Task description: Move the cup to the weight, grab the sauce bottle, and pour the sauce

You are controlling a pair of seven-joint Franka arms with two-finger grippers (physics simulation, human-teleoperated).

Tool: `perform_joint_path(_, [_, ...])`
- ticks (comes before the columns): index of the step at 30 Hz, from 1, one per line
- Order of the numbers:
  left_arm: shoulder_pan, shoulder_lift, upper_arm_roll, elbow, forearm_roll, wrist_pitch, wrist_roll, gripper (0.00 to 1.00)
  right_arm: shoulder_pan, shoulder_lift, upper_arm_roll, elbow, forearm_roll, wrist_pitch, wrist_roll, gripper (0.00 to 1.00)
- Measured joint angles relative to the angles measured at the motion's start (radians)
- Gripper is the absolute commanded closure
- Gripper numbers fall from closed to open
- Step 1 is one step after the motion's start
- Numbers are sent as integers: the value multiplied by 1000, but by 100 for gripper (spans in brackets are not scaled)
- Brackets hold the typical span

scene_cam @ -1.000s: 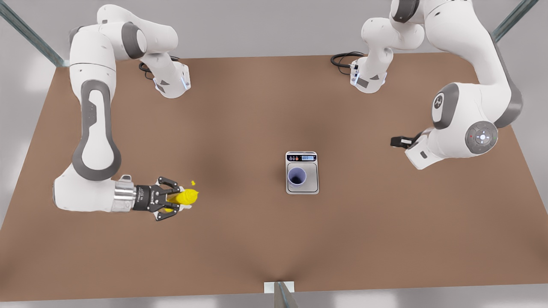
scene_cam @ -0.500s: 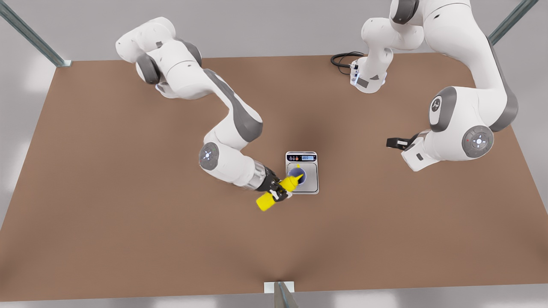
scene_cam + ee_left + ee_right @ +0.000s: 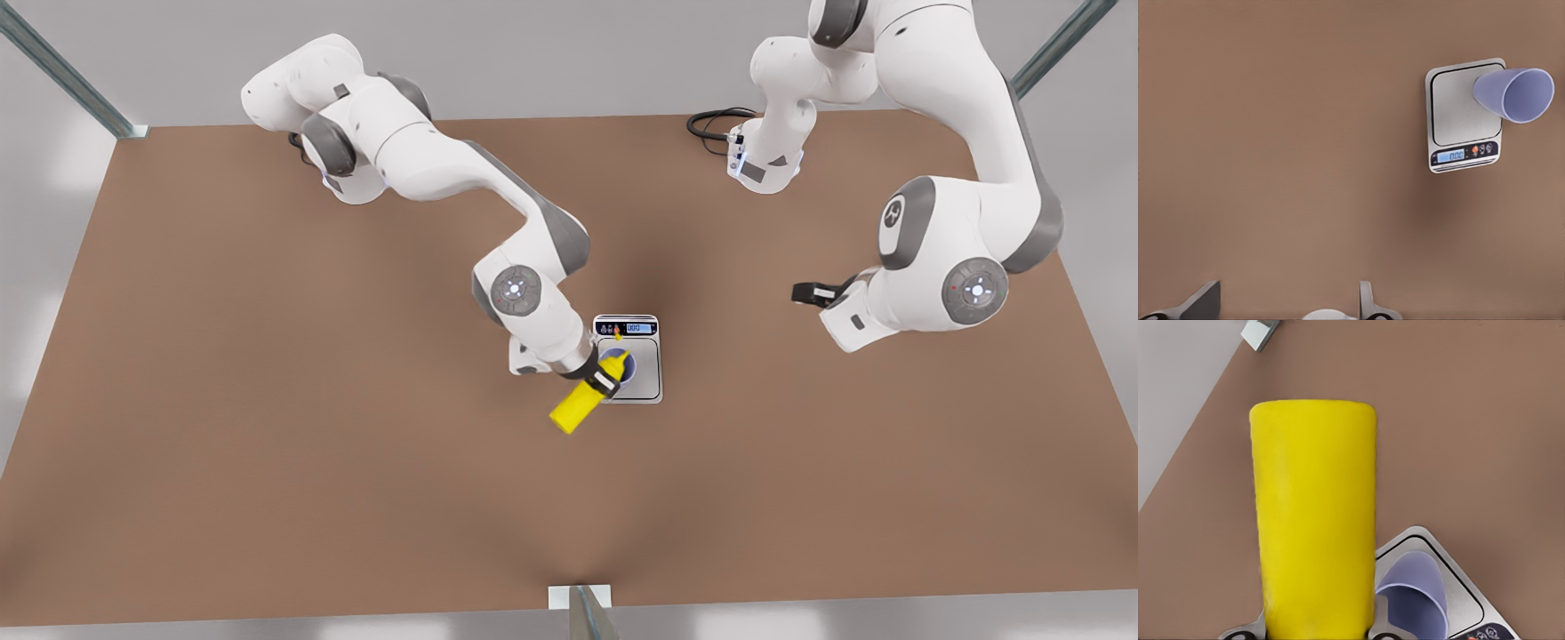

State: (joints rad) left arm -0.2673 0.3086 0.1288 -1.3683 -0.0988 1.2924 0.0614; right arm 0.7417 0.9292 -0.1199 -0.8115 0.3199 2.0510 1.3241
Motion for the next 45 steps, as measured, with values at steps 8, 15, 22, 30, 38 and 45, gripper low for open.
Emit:
perform_joint_path(8, [-1, -5, -12, 0, 2, -2, -3, 0, 28, 35, 15, -33, -156, 39, -57, 60])
perform_joint_path(15, [0, -3, -12, 0, 2, -1, -3, 0, 50, 55, 30, -32, -340, 68, -53, 60])
perform_joint_path(22, [0, -3, -12, 0, 2, -1, -3, 0, 61, 72, 33, -33, -375, 98, -57, 60])
perform_joint_path(30, [0, -6, -12, 9, 4, -4, 3, 0, -123, -74, 143, -102, -188, 87, -60, 61])
perform_joint_path(38, [0, -45, -12, 20, 24, -14, -1, 0, -370, -303, 173, -408, 193, 98, -163, 61])
perform_joint_path(45, [0, -37, -25, 17, 29, -30, 0, 0, -679, -482, 173, -777, 734, 22, -410, 61])
